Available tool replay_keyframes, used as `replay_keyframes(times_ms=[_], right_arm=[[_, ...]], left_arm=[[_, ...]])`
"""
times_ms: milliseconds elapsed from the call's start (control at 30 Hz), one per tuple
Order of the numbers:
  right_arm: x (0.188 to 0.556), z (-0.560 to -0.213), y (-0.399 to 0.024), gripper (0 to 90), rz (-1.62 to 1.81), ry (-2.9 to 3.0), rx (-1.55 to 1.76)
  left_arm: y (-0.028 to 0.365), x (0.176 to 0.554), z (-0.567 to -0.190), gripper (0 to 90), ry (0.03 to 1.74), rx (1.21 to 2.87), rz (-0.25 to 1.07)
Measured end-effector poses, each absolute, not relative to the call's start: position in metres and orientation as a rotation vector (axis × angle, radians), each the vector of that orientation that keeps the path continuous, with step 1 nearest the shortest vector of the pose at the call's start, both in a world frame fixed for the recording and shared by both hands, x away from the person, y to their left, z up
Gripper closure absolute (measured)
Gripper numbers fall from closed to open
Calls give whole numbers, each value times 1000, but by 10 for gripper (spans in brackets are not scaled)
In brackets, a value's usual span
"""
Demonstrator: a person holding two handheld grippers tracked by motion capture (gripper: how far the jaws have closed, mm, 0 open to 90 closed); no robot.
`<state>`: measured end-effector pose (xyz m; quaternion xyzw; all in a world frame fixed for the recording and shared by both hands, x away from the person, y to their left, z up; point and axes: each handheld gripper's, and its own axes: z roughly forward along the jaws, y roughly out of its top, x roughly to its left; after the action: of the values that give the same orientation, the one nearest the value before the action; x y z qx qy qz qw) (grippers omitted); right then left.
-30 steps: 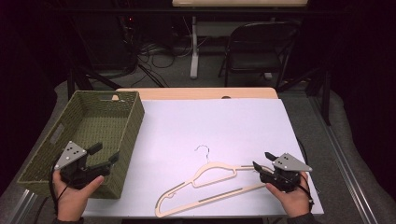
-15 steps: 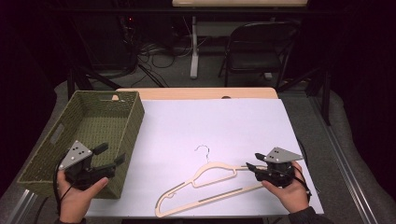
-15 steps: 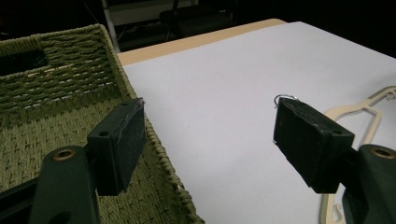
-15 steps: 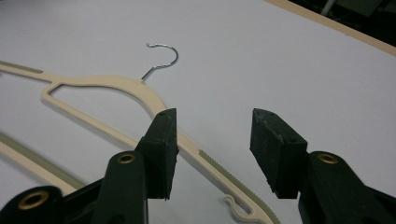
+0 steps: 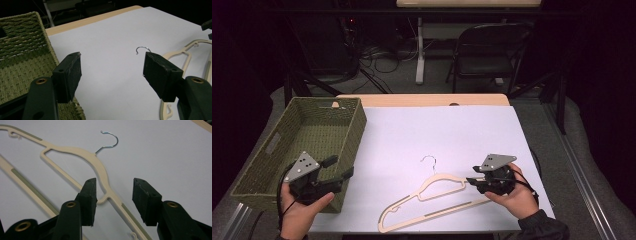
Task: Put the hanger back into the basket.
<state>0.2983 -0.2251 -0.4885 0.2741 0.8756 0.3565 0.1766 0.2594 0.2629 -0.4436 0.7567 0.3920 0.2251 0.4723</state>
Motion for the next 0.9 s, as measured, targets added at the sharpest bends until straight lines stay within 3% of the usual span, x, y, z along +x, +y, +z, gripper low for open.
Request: replay_keyframes(times_ms=[400,900], right_arm=[[308,-478,-212,536,977,2560,692],[325,-467,-171,522,674,2824,520]], left_arm=[[260,261,-447,308,949,1847,534],[264,262,-446,309,963,1840,514]])
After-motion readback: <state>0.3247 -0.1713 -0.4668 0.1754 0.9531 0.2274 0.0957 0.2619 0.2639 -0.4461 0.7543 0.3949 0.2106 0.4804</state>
